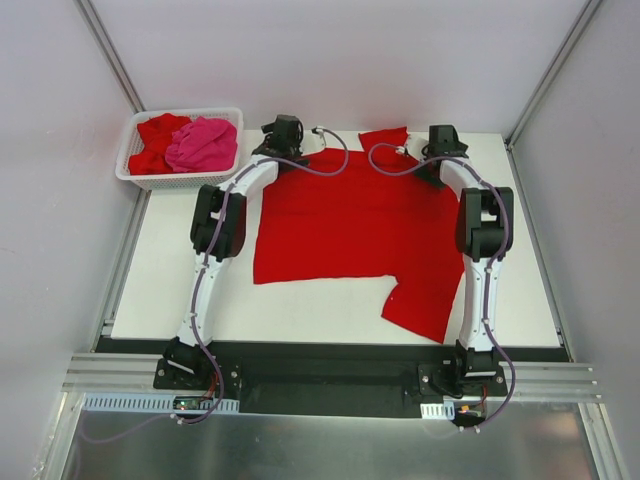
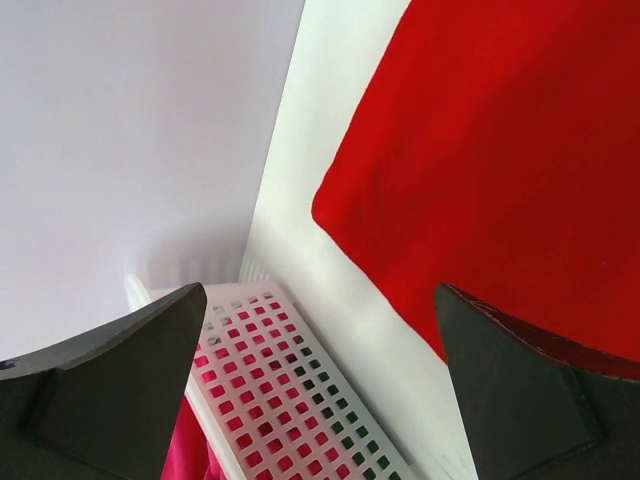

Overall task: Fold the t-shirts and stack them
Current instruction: Grap the side of the flattened tshirt closest away from the robot with both arms

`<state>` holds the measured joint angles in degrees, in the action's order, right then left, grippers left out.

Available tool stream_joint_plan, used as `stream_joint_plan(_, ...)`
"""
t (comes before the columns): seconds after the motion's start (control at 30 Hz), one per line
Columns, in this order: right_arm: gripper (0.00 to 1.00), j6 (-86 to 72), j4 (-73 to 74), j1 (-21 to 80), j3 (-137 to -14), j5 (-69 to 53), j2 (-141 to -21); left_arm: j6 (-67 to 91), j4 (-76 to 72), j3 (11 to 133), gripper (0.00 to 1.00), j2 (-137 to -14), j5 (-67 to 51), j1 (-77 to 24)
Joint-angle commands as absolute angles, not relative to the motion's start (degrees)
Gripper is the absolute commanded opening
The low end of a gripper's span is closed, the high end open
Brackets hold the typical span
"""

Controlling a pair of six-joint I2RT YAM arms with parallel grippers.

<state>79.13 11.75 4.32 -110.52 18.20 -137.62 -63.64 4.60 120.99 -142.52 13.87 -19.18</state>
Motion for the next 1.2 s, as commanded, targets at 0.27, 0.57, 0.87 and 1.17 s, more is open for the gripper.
stream_joint_plan(0.27,0.96,65.84,16.26,5.45,-108.37,15.21,-125.1,-62.05,0.97,120.15,0.99,-142.47,15.64,-20.39)
stream_joint_plan(0.57,0.96,52.76,26.88,2.64,-110.99,7.04,-120.93,-57.75,2.81,119.17,0.99,-141.15,11.78,-20.3)
stream_joint_plan(0.87,0.96,47.02,43.77,1.67,-121.64,-2.98,-127.53,-58.36,5.27,119.18,0.98,-142.56,8.09,-20.22)
stream_joint_plan(1.17,0.96,48.16,47.37,1.76,-115.76,-4.04,-123.4,-64.6,5.62,123.83,0.97,-147.74,10.89,-17.93)
